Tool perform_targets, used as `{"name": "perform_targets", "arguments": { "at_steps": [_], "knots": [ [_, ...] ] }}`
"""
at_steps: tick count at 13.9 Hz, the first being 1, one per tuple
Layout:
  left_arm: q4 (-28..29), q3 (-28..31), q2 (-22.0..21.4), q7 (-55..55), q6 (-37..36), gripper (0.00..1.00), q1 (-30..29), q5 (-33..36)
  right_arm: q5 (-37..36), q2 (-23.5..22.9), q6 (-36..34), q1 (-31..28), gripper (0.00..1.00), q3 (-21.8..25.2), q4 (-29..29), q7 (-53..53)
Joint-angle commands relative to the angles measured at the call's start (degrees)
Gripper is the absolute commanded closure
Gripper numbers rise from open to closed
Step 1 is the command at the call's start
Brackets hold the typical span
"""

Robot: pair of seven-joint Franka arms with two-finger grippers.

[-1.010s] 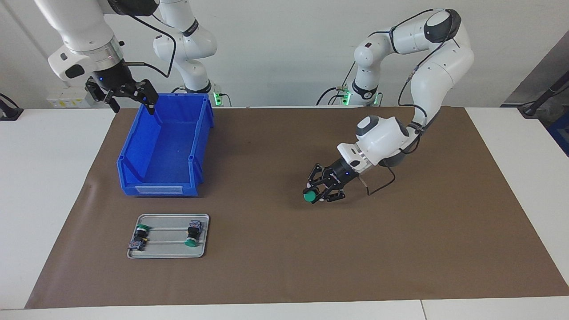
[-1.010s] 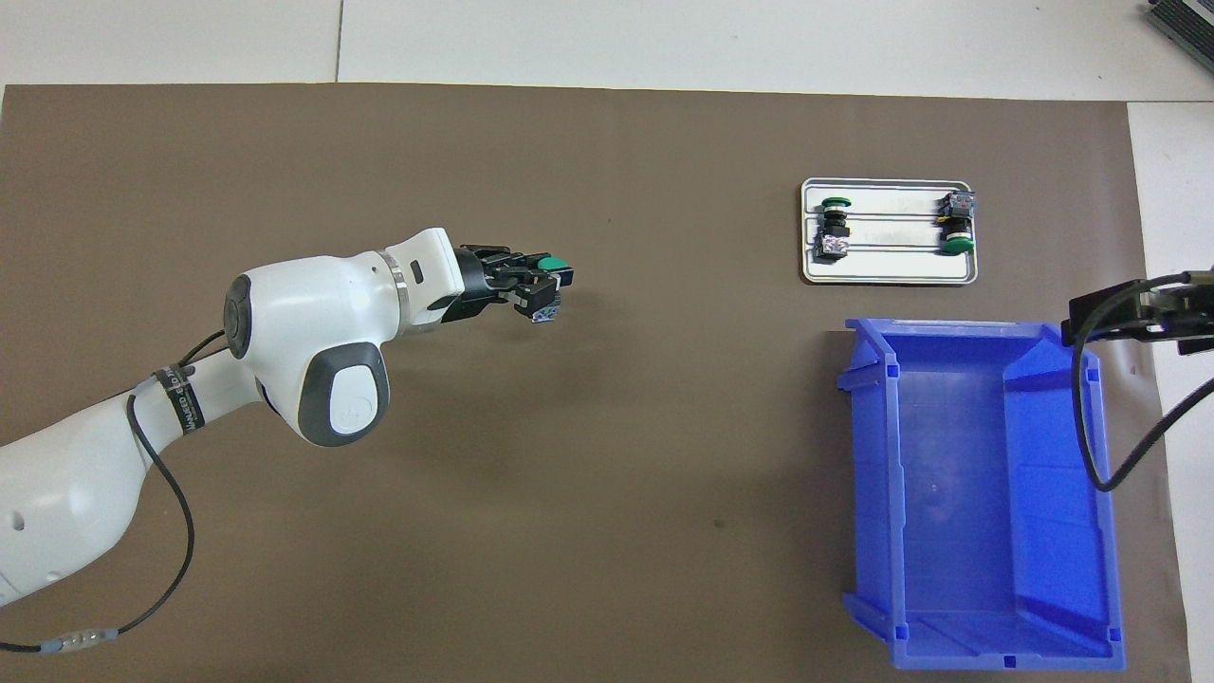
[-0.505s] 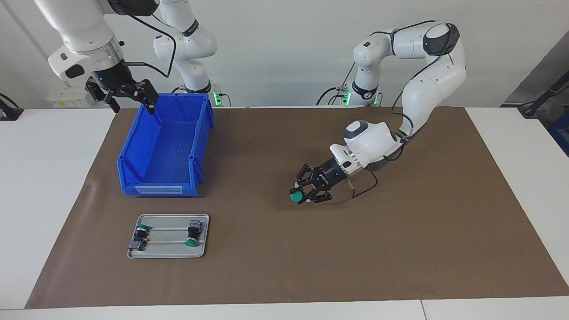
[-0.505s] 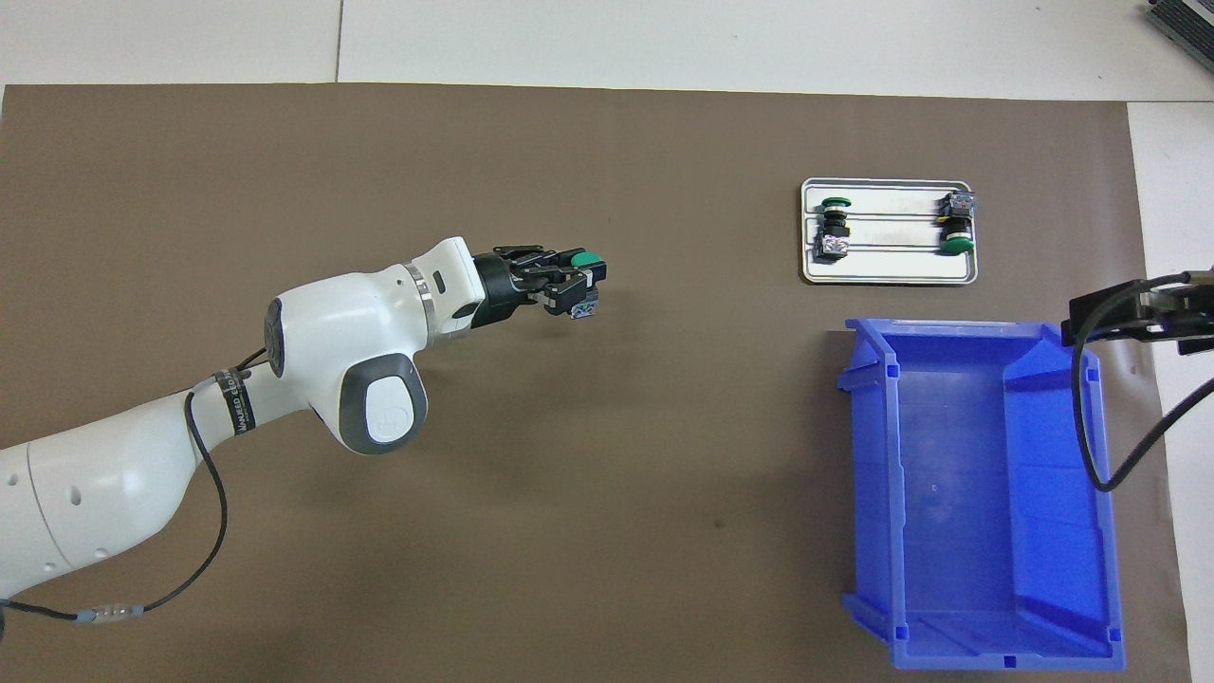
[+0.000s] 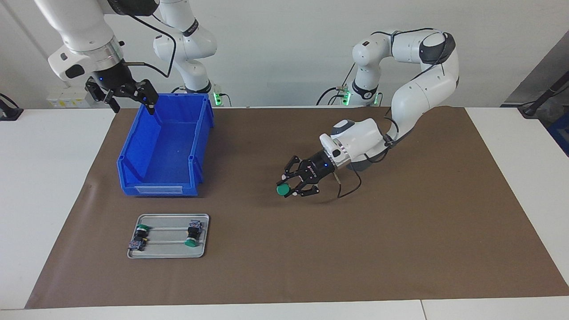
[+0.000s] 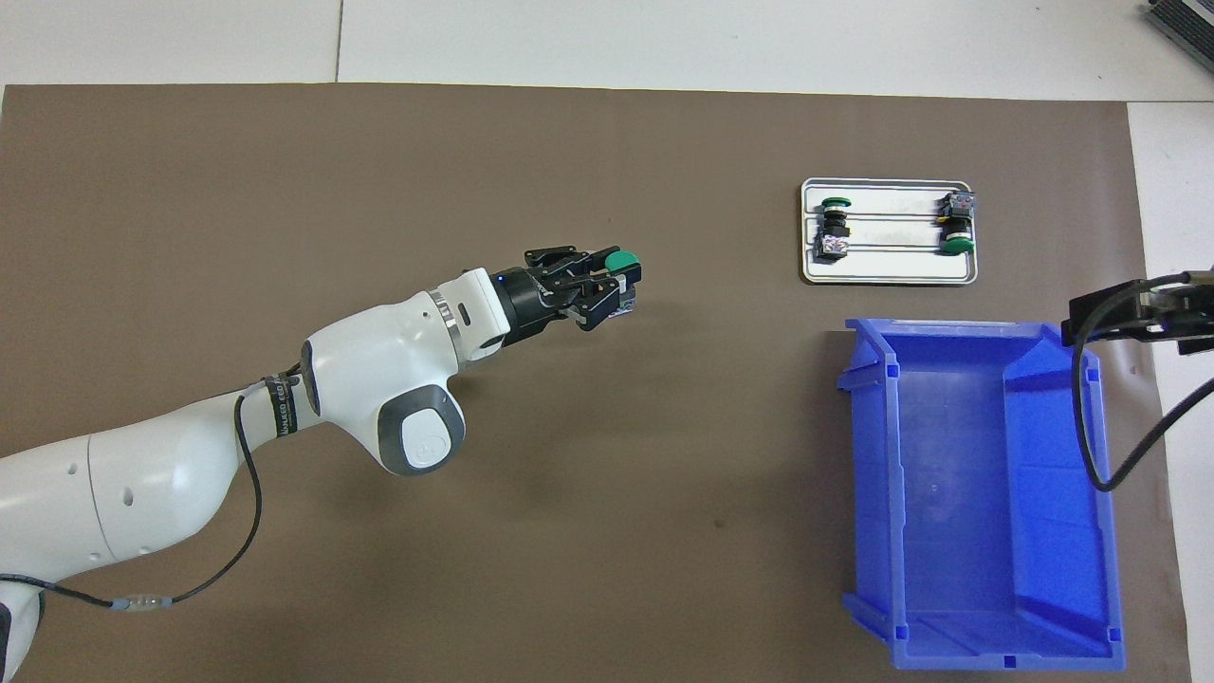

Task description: Place and press button with both arms

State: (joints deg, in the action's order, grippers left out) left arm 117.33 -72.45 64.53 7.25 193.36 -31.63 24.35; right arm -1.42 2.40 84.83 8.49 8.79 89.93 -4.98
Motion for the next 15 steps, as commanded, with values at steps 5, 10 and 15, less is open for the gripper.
{"name": "perform_targets", "arguments": {
  "at_steps": [5,10,15],
  "knots": [
    [1.23,-0.32,5.70,-9.94,6.24,1.00,0.78,-1.41,0.89,0.94,-0.37,-0.94,0.00,-0.44,0.77,1.73],
    [1.14,0.47,4.47,-16.48,6.33,1.00,0.87,-0.36,0.89,0.94,-0.37,-0.94,0.00,-0.36,0.77,1.73],
    [0.53,2.23,3.32,-2.96,7.21,1.00,0.96,6.14,0.89,0.94,-0.37,-0.85,0.00,-0.44,0.77,1.73]
  ]
}}
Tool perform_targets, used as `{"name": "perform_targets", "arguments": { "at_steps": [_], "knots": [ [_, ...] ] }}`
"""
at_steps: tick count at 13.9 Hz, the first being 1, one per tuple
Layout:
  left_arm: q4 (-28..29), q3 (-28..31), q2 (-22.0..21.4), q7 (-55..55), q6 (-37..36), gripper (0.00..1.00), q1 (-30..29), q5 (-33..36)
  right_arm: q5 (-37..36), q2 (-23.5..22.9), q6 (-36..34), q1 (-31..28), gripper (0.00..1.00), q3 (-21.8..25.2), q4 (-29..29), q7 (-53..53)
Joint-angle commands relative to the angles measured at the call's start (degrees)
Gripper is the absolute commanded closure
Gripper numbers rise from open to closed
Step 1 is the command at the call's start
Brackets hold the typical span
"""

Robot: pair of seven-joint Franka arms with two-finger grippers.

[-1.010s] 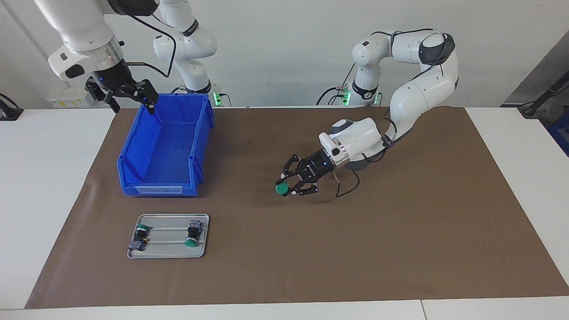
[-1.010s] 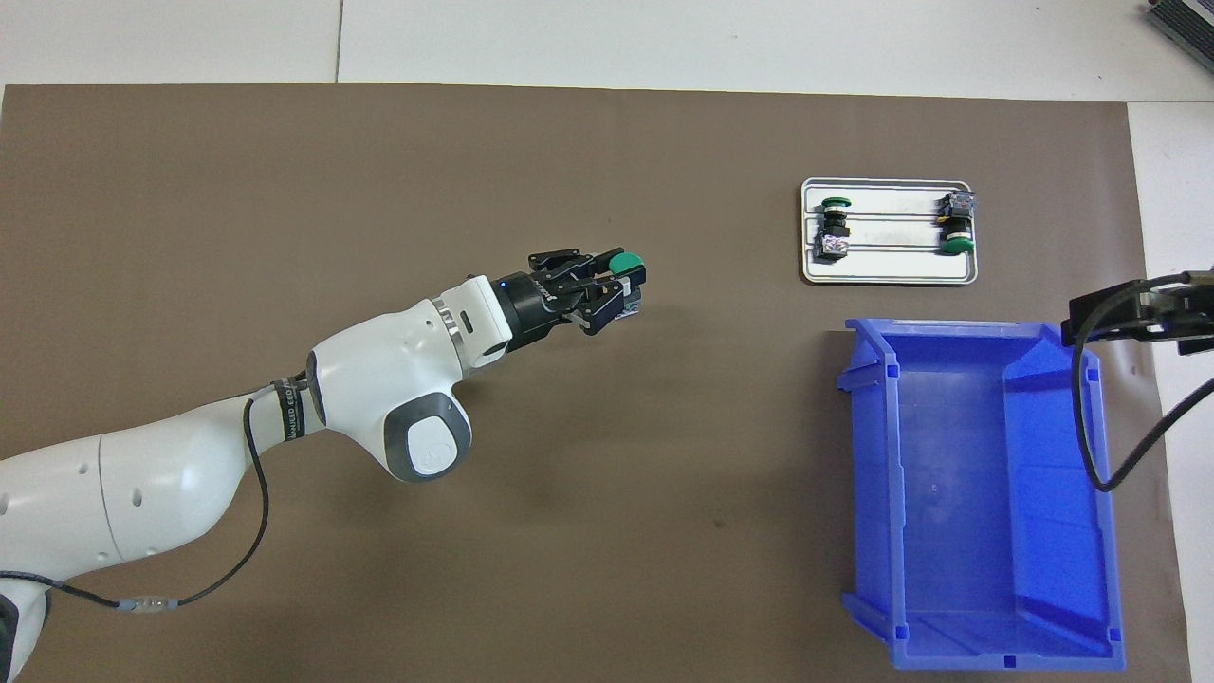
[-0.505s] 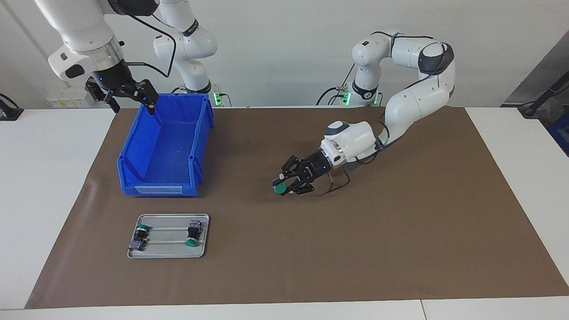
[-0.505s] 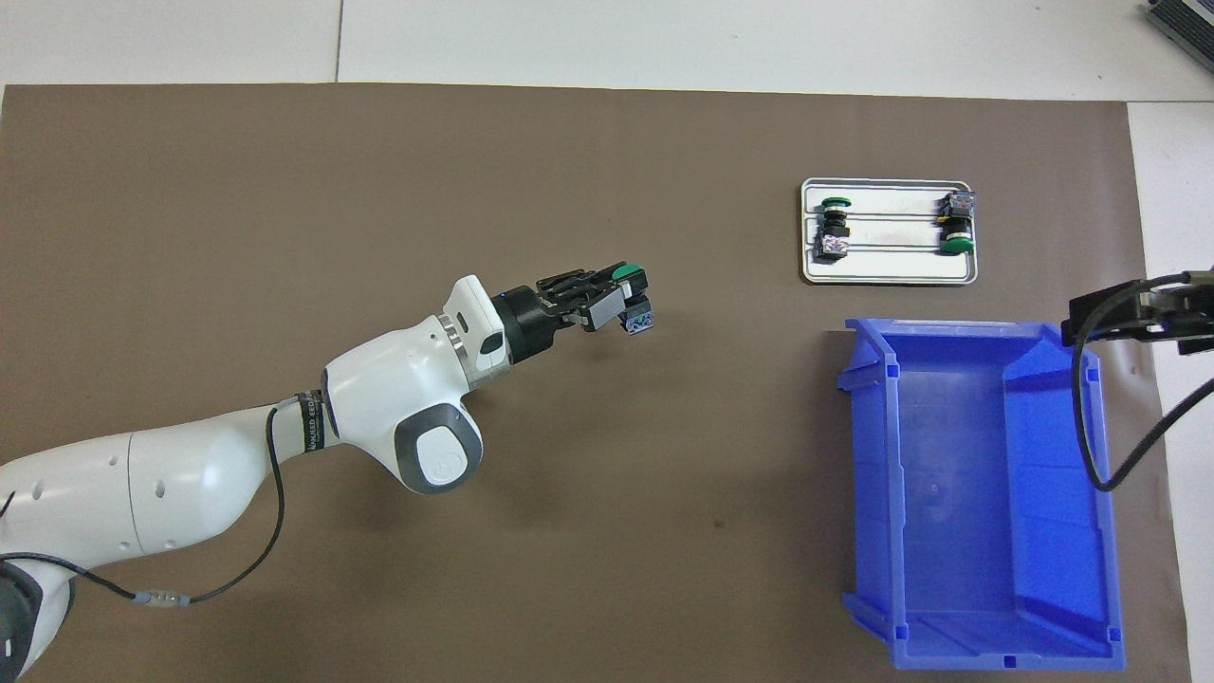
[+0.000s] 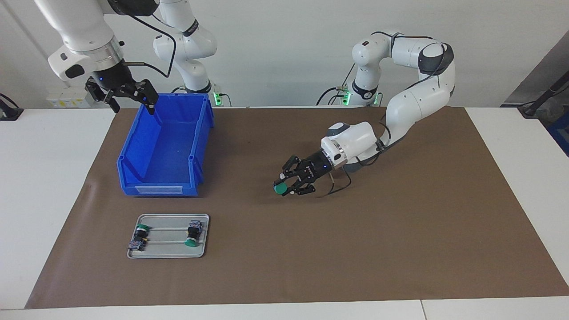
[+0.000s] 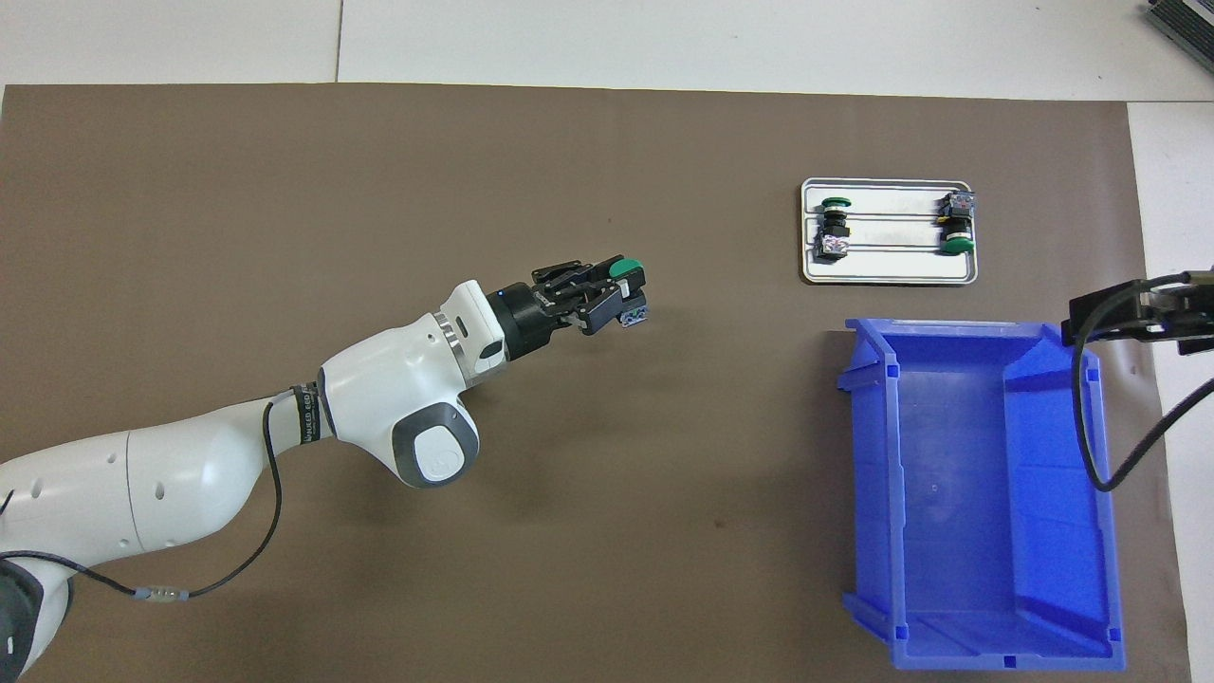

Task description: Place and press button with both arms

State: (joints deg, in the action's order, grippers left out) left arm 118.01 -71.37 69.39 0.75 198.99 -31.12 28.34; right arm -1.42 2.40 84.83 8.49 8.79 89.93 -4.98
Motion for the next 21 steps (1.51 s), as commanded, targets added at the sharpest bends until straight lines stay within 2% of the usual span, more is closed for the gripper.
{"name": "perform_targets", "arguments": {
  "at_steps": [1,6,9,11,13,17,21],
  "knots": [
    [0.02,1.32,-1.54,4.95,1.58,1.00,0.45,2.76,0.89,0.94,-0.37,-0.85,0.00,-0.44,0.68,1.73],
    [0.82,2.90,-1.54,8.65,1.58,1.00,0.45,8.65,0.89,0.94,-0.37,-0.93,0.00,-0.44,0.77,1.73],
    [-0.41,2.91,-2.77,8.04,-0.17,1.00,0.97,8.40,0.89,0.94,-0.37,-0.85,0.00,-0.44,0.68,1.73],
    [-1.37,3.08,-4.61,7.52,-4.73,1.00,1.06,8.04,0.89,0.94,-0.37,-0.93,0.00,-0.44,0.77,1.73],
    [-4.44,3.08,-6.02,2.44,-13.58,1.00,0.98,8.39,0.89,0.94,-0.37,-0.93,0.00,-0.44,0.77,1.73],
    [-4.81,3.08,-14.71,-5.56,-23.35,1.00,0.01,8.22,0.89,0.94,-0.37,-0.93,0.00,-0.44,0.68,1.73],
    [-5.07,2.99,-26.91,-16.01,-37.94,1.00,-1.31,8.39,0.89,0.94,-0.37,-0.93,0.00,-0.44,0.77,1.73]
  ]
}}
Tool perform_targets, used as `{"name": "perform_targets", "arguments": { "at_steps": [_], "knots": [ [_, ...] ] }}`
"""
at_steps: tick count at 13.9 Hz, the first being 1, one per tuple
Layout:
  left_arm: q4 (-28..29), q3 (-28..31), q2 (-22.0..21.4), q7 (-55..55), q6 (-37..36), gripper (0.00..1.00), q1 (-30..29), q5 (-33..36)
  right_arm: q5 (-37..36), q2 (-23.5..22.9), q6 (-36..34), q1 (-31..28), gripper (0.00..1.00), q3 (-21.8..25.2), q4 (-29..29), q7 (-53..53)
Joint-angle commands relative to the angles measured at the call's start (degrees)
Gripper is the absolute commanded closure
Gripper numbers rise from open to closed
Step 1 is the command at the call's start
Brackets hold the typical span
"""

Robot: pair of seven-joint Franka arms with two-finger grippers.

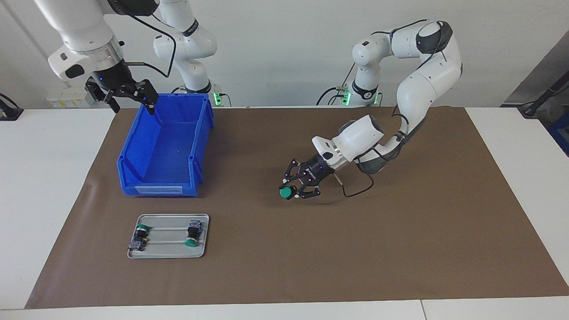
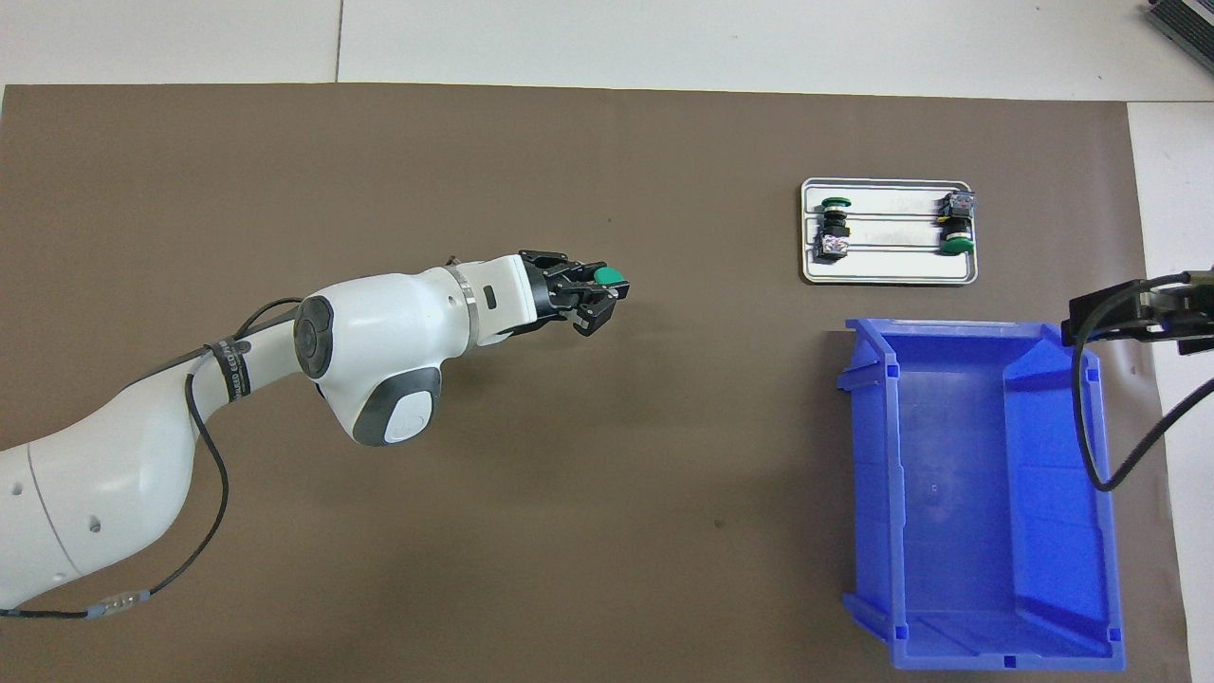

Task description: Place and press button with both arms

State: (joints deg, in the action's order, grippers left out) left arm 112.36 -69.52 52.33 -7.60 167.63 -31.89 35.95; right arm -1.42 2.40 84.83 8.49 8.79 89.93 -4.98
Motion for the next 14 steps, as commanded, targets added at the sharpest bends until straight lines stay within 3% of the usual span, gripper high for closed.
{"name": "perform_targets", "arguments": {
  "at_steps": [1,4,9,13,14],
  "knots": [
    [0.15,1.23,-12.31,-10.31,-10.01,1.00,-0.63,0.71,0.89,0.94,-0.37,-0.94,0.00,-0.44,0.68,1.73],
    [-1.96,0.53,-14.18,-10.86,-19.86,1.00,-2.73,1.14,0.89,0.94,-0.37,-0.85,0.00,-0.44,0.68,1.73],
    [-9.15,-1.58,-13.66,-10.16,-29.18,1.00,-2.92,0.79,0.89,0.94,-0.37,-0.85,0.00,-0.44,0.68,1.73],
    [-10.23,-1.50,-13.74,-10.86,-29.82,1.00,-2.48,0.70,0.89,0.94,-0.37,-0.85,0.00,-0.44,0.77,1.73],
    [-11.53,-1.58,-13.66,-10.16,-32.78,1.00,-2.56,0.79,0.89,0.94,-0.37,-0.93,0.00,-0.36,0.77,1.73]
  ]
}}
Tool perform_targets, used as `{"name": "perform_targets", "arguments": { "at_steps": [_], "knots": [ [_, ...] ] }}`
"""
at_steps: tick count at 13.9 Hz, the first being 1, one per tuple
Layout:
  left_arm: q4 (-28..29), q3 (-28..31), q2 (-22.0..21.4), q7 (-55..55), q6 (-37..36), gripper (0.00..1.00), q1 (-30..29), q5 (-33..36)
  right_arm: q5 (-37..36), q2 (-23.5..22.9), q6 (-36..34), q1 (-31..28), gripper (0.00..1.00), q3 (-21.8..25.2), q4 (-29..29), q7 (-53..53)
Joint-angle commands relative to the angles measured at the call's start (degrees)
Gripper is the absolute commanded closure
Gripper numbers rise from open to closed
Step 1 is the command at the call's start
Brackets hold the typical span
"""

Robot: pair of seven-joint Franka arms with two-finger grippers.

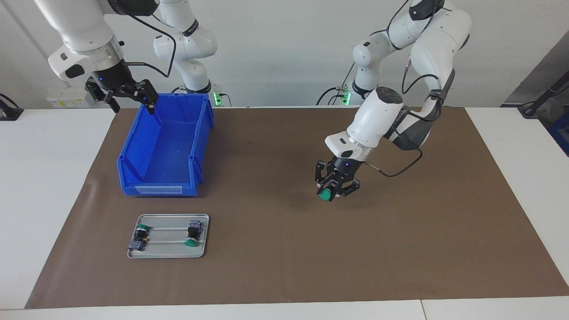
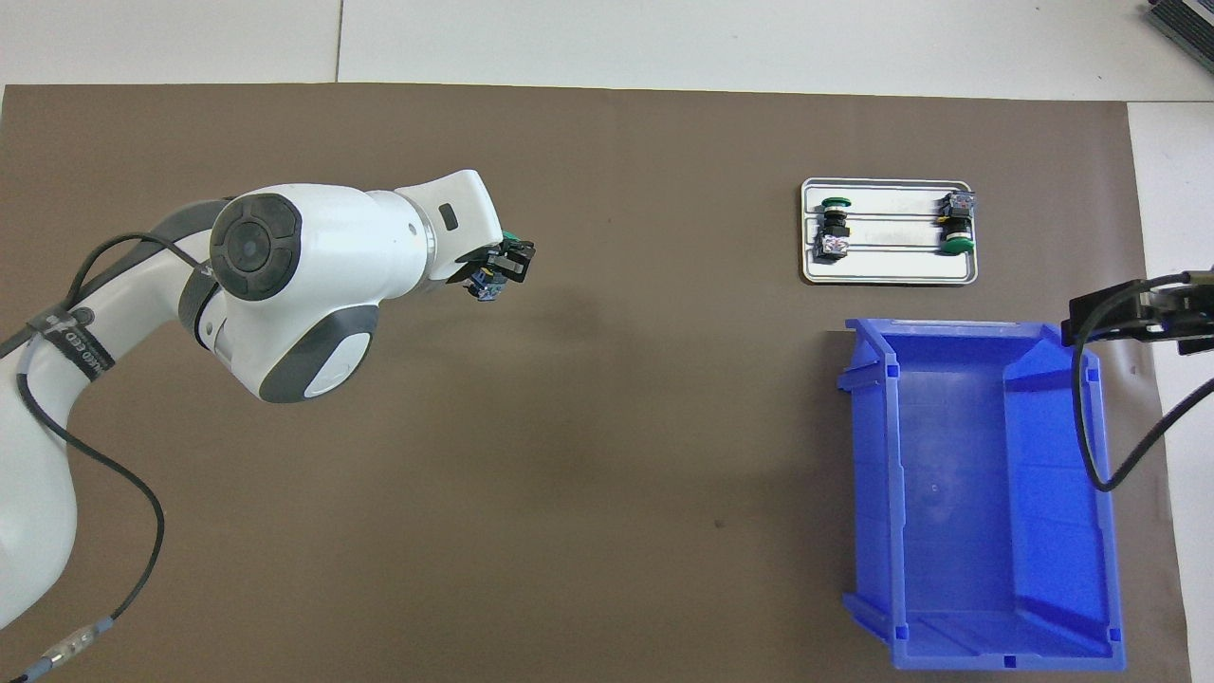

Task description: Place and press button with both arms

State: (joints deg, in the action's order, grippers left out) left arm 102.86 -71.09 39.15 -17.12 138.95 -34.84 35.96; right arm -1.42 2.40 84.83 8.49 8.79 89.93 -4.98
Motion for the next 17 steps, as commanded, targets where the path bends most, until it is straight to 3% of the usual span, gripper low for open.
{"name": "perform_targets", "arguments": {
  "at_steps": [1,2,8,12,13,17],
  "knots": [
    [-2.92,-0.18,-0.31,-0.54,-5.26,1.00,0.56,0.61,0.89,0.94,-0.37,-0.85,0.00,-0.44,0.77,1.73],
    [-3.02,-0.45,-0.30,-0.11,-5.79,1.00,0.74,-0.18,0.89,0.94,-0.37,-0.93,0.00,-0.44,0.77,1.73],
    [-2.67,-0.89,-0.39,15.51,-2.12,1.00,0.22,-22.83,0.89,0.94,-0.37,-0.85,0.00,-0.44,0.68,1.73],
    [-1.18,-1.85,0.84,18.88,3.94,1.00,0.13,-28.29,0.89,0.94,-0.37,-0.93,0.00,-0.44,0.77,1.73],
    [-1.18,-1.77,-0.03,18.88,3.87,1.00,0.56,-30.14,0.89,0.94,-0.37,-0.93,0.00,-0.44,0.68,1.73],
    [-0.03,3.49,-11.35,17.05,1.68,1.00,3.89,-30.86,0.89,0.94,-0.37,-0.85,0.00,-0.36,0.68,1.73]
  ]
}}
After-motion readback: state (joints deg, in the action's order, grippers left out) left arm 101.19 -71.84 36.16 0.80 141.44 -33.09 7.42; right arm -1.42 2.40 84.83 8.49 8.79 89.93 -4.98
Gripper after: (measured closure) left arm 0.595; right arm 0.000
